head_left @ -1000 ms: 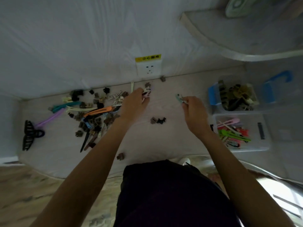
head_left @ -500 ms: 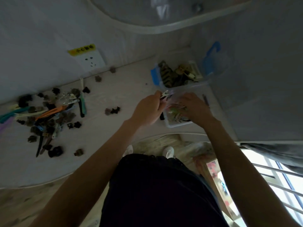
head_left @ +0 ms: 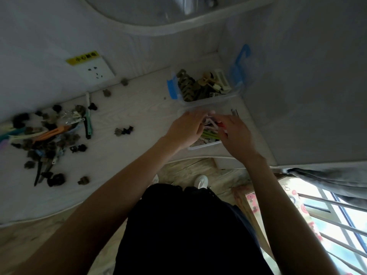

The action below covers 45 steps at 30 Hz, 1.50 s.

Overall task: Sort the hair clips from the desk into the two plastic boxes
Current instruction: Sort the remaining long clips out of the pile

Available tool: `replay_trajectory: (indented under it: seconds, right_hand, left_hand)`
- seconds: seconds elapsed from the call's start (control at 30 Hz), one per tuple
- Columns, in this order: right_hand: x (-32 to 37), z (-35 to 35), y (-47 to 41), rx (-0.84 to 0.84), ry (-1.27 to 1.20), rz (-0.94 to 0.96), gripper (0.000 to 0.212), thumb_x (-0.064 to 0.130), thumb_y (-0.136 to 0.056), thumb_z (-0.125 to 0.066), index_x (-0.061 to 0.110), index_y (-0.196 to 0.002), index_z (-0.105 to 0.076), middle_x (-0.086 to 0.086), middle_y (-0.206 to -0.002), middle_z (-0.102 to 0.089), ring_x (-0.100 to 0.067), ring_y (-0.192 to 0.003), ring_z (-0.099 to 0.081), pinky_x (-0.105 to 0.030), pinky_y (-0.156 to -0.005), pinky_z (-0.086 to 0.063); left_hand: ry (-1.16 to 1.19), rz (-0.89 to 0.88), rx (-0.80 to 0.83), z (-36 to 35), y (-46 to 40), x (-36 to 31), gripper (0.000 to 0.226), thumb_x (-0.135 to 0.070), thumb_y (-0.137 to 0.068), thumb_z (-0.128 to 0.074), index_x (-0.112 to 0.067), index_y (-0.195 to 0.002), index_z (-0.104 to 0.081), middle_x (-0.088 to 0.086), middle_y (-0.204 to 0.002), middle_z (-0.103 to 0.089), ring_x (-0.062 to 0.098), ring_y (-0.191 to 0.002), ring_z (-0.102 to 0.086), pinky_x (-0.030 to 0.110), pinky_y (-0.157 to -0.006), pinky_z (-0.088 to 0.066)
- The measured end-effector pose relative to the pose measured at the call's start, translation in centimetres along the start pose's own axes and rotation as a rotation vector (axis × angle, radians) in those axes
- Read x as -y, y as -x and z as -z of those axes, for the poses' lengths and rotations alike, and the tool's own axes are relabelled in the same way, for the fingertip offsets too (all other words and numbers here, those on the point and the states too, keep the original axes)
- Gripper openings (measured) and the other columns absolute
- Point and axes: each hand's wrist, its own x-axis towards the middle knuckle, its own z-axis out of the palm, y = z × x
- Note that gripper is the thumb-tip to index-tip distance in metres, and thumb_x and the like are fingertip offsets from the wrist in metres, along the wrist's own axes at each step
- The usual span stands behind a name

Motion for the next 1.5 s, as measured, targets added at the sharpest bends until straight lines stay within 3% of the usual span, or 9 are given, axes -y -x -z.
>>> replay_trajectory:
  seconds: [0.17,0.33,0.5,0.67,0.97,1.1,1.2,1.37,1.5]
  right_hand:
    - [6.0,-2.0,-1.8,-0.003,-0.055,0.083,0.031,0.017,-0.089,-0.039,0.013,-0.110,-0.061,-0.013,-0.100,-0.068,-0.033,-0.088,-0.063,-0.040,-0.073,-0.054]
    - [12.8,-6.8,-4.1,0.209,-0.100,0.271,0.027,0.007,-0.088,-0.047,0.011,-0.110,-0.063,-0.009,-0.106,-0.067,-0.027,-0.098,-0.060,-0.036,-0.082,-0.048]
    - [19.8,-13.7,-5.8,0.453,-0.064,0.434,0.030,0.004,-0.086,-0.049,0.009,-0.113,-0.061,-0.014,-0.120,-0.058,-0.032,-0.111,-0.050,-0.044,-0.094,-0.044]
    - [26.3,-18.7,-7.9,0.550,-0.013,0.550,0.039,0.004,-0.088,-0.047,0.010,-0.126,-0.052,-0.013,-0.134,-0.049,-0.033,-0.126,-0.040,-0.045,-0.102,-0.036]
    - [33.2,-25.3,-9.7,0.691,0.318,0.788,0.058,0.021,-0.092,-0.047,0.034,-0.144,-0.024,0.000,-0.158,-0.006,-0.029,-0.145,-0.006,-0.051,-0.117,-0.011]
    - [31.5,-24.9,-9.7,0.555,0.195,0.745,0.042,0.016,-0.088,-0.049,0.021,-0.130,-0.048,-0.008,-0.151,-0.032,-0.033,-0.138,-0.030,-0.050,-0.108,-0.033]
    - [29.7,-23.7,-9.8,0.505,0.191,0.667,0.037,0.023,-0.087,-0.039,0.017,-0.120,-0.055,-0.008,-0.146,-0.040,-0.034,-0.135,-0.034,-0.048,-0.106,-0.035]
    - [30.3,-22.8,-10.3,0.346,0.177,0.622,0.028,0.027,-0.083,-0.044,0.012,-0.099,-0.063,-0.014,-0.126,-0.056,-0.038,-0.122,-0.046,-0.045,-0.096,-0.041]
    - [33.5,-24.0,-12.4,0.317,0.139,0.631,0.027,0.015,-0.085,-0.053,0.010,-0.111,-0.059,-0.012,-0.123,-0.056,-0.032,-0.118,-0.048,-0.043,-0.099,-0.039]
  left_hand:
    - [0.140,0.021,-0.464,2.6,7.0,4.9,0.029,-0.028,-0.092,-0.043,-0.019,-0.111,-0.063,-0.001,-0.097,-0.071,0.016,-0.085,-0.064,0.033,-0.072,-0.053]
    - [0.197,0.433,-0.532,4.1,15.7,12.9,0.031,-0.038,-0.090,-0.041,-0.025,-0.106,-0.063,-0.005,-0.091,-0.073,0.014,-0.083,-0.065,0.032,-0.074,-0.054]
    - [0.216,0.931,-0.660,4.4,25.2,20.8,0.026,-0.023,-0.089,-0.056,-0.015,-0.114,-0.061,0.008,-0.105,-0.067,0.024,-0.096,-0.061,0.030,-0.079,-0.047]
    - [0.276,1.213,-0.554,4.4,29.9,26.7,0.037,-0.017,-0.086,-0.059,-0.008,-0.121,-0.054,0.019,-0.118,-0.056,0.036,-0.108,-0.054,0.041,-0.091,-0.044]
    - [0.232,0.989,-0.392,4.4,29.3,29.4,0.046,-0.031,-0.083,-0.066,-0.010,-0.120,-0.050,0.014,-0.116,-0.053,0.031,-0.105,-0.053,0.038,-0.083,-0.044]
    - [0.276,0.974,-0.396,4.7,29.9,29.8,0.037,-0.029,-0.081,-0.067,-0.011,-0.111,-0.054,0.012,-0.107,-0.058,0.030,-0.097,-0.057,0.036,-0.076,-0.043]
    - [0.333,0.970,-0.405,4.7,30.2,30.0,0.033,-0.027,-0.080,-0.069,-0.011,-0.107,-0.057,0.011,-0.105,-0.063,0.028,-0.096,-0.061,0.035,-0.079,-0.046]
    - [0.404,0.973,-0.376,4.9,30.6,30.5,0.026,-0.026,-0.081,-0.069,-0.013,-0.102,-0.062,0.007,-0.103,-0.067,0.023,-0.095,-0.063,0.031,-0.080,-0.046]
    - [0.357,0.926,-0.362,5.1,30.6,30.4,0.024,-0.027,-0.084,-0.065,-0.013,-0.102,-0.058,0.009,-0.104,-0.061,0.026,-0.094,-0.060,0.032,-0.077,-0.043]
